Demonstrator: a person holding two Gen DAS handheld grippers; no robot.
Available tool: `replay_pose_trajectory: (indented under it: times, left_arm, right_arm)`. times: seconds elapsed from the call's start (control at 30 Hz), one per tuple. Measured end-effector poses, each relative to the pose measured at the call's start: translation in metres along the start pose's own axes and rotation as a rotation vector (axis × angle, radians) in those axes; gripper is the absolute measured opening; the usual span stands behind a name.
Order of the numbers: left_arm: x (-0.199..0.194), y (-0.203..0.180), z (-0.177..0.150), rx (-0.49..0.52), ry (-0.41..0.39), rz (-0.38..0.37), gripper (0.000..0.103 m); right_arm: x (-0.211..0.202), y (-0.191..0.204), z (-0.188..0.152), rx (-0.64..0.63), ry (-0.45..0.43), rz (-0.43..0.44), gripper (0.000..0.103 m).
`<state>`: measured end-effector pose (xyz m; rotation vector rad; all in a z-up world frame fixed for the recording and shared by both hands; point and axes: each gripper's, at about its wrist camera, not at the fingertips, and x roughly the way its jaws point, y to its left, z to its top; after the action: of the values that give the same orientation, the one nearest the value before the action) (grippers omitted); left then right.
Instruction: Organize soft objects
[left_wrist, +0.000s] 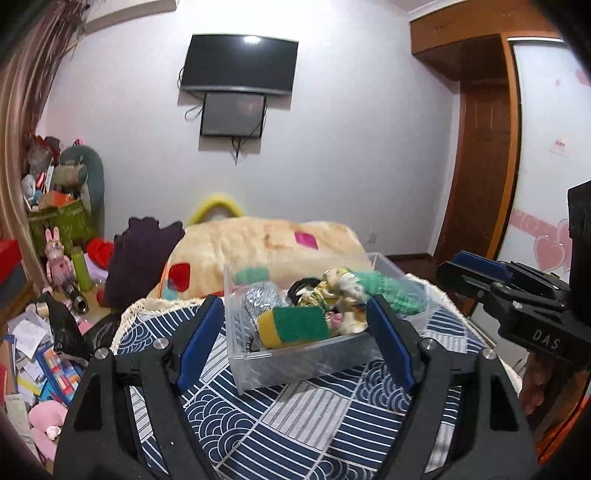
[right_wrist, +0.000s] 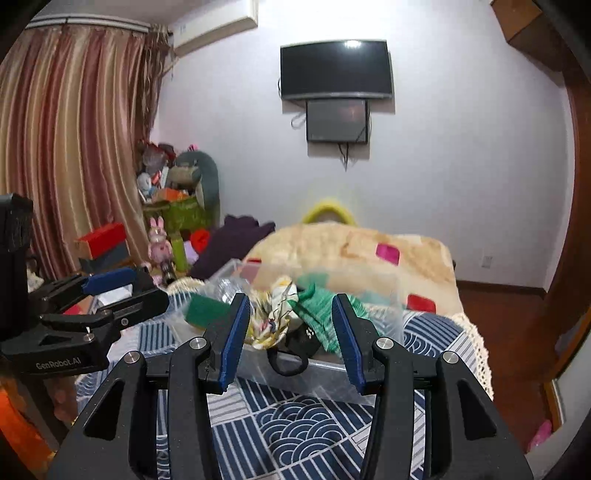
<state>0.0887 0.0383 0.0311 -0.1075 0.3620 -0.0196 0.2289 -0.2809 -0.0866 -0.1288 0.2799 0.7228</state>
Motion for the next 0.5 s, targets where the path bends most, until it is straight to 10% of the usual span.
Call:
replay_pose_trajectory:
  times: [0.5]
  left_arm:
    - [-0.050,-0.015,-0.011,0.010,-0.099,-0.008,0.096]
  right_arm:
    - [-0.045,0.014,-0.008,-0.015,-0.110,-0.024,0.074]
